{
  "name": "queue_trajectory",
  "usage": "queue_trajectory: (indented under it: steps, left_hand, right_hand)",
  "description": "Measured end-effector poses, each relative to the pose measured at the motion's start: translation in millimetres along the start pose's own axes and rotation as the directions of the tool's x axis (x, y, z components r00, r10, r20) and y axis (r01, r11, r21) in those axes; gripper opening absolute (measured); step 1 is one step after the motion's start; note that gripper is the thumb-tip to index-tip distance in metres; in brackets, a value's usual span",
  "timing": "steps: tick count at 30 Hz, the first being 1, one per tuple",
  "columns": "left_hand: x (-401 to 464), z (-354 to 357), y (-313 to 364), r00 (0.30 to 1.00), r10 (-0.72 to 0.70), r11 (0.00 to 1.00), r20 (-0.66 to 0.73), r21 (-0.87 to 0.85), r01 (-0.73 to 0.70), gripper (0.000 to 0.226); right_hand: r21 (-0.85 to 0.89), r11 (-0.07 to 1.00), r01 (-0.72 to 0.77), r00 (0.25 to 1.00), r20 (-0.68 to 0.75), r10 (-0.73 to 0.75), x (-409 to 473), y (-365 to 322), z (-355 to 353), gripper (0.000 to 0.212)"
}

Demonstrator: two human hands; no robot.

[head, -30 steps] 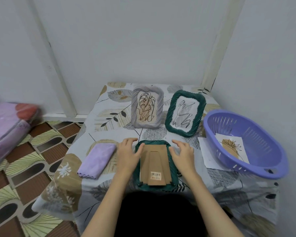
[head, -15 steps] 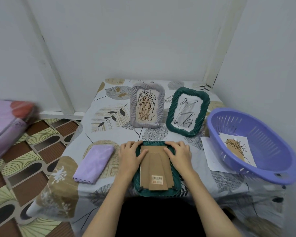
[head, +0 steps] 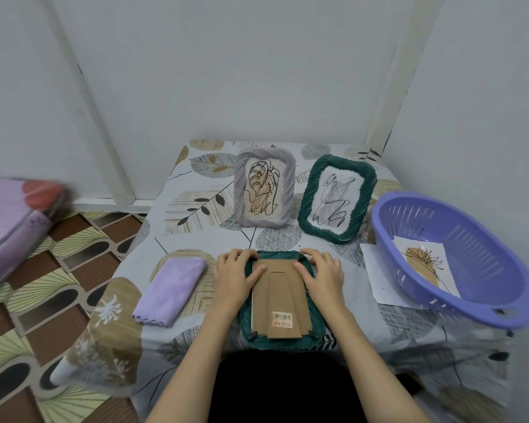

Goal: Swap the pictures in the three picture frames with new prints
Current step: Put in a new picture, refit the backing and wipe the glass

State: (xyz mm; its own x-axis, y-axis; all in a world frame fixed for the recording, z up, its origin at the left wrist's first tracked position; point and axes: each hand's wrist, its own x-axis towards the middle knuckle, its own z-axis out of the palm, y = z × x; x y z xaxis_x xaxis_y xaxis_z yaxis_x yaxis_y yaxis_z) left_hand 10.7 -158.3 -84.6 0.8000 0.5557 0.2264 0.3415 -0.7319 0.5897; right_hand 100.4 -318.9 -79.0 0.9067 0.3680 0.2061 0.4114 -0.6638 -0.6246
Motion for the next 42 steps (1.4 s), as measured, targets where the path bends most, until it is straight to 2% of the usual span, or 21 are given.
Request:
queue_trajectory:
  steps: [3,8,13,15,17,20,22,24,25,26,27,29,31,33,36,38,40,42]
  left_hand:
    - [-2.3,-0.2,-0.5,0.999,0.01,1.0,-0.036,-0.029,-0.011,0.036]
    - [-3.0,1.2,-0.7,0.998,0.015,0.999,-0.057,-0.043,-0.018,0.029]
    - [-3.9,-1.3,3.0,0.998,0.015,0.999,-0.059,-0.043,-0.018,0.031]
    - [-6.3,-5.1,5.1,0.998,-0.001,0.999,-0.065,-0.043,-0.002,0.043]
    - [-11.2,-9.9,1.3,0.995,-0.073,0.997,-0.07,0.024,0.075,0.058]
    - [-24.1,-15.4,-5.9,0.987,-0.152,0.982,0.058,0.119,0.145,0.055]
    - [-29.0,-16.1,-6.0,0.984,-0.123,0.992,0.128,-0.001,0.125,0.044]
    - [-30.8,-19.6,2.7,0.984,-0.117,0.959,0.138,-0.242,0.148,0.034]
    - [-30.0,-23.1,10.1,0.973,-0.166,0.884,0.161,-0.412,0.219,0.031]
    - [-29.3,-29.1,19.6,0.952,-0.234,0.749,0.199,-0.587,0.307,0.028]
    - [-28.8,-35.9,29.8,0.921,-0.289,0.563,0.262,-0.731,0.385,0.026]
    - [-28.2,-47.7,47.0,0.876,-0.293,0.187,0.382,-0.876,0.445,0.027]
    - [-25.9,-53.5,54.8,0.881,-0.23,-0.001,0.414,-0.905,0.425,0.039]
    - [-25.1,-53.9,59.4,0.893,-0.163,-0.069,0.42,-0.907,0.415,0.051]
    - [-25.9,-50.7,62.5,0.902,-0.074,-0.043,0.425,-0.905,0.423,0.056]
    - [-29.1,-47.3,63.8,0.9,-0.085,0.082,0.427,-0.898,0.433,0.049]
    - [-33.5,-40.8,61.4,0.898,-0.186,0.282,0.4,-0.853,0.439,0.043]
    - [-39.1,-33.7,58.4,0.892,-0.225,0.396,0.393,-0.799,0.452,0.045]
  right_hand:
    - [0.01,1.0,-0.003,1.0,-0.024,0.003,-0.8,0.4,1.3,0.028]
    - [0.028,1.0,0.012,0.998,-0.058,-0.01,-1.7,0.4,2.1,0.018]
    - [0.027,1.0,0.003,0.999,-0.038,-0.002,-2.1,-1.2,0.7,0.017]
    - [0.035,0.999,-0.012,1.0,0.003,0.012,-4.6,-4.8,-5.2,0.021]
    - [0.068,0.998,-0.015,0.999,0.035,0.012,-14.9,-10.3,-14.9,0.031]
    - [0.001,1.0,0.03,0.992,0.124,-0.03,-48.4,-18.1,-27.5,0.059]
    - [-0.036,0.999,0.028,0.973,0.231,-0.019,-69.8,-21.7,-26.9,0.074]
    - [0.025,1.0,-0.016,0.964,0.265,0.009,-75.0,-21.7,-23.6,0.071]
    - [0.07,0.997,-0.035,0.963,0.27,0.015,-73.3,-22.2,-24.5,0.071]
    - [0.11,0.993,-0.05,0.962,0.273,0.019,-70.7,-23.7,-27.4,0.074]
    - [0.128,0.99,-0.061,0.959,0.281,0.023,-67.6,-26.9,-32.3,0.077]
    - [0.094,0.995,-0.02,0.958,0.287,-0.008,-62.7,-39.9,-44.2,0.077]
    - [0.077,0.992,0.099,0.96,0.254,-0.116,-61.5,-59.8,-59.8,0.078]
    - [0.077,0.975,0.208,0.946,0.238,-0.22,-63.0,-76.8,-73.9,0.074]
    - [-0.061,0.949,0.309,0.931,0.221,-0.289,-60.8,-81.4,-82.0,0.058]
    - [-0.075,0.949,0.305,0.948,0.119,-0.295,-56.2,-78.4,-86.1,0.053]
    - [0.118,0.967,0.227,0.973,0.016,-0.23,-52.7,-73.8,-87.9,0.05]
    - [0.456,0.887,0.074,0.997,-0.015,-0.076,-50.5,-68.1,-87.9,0.048]
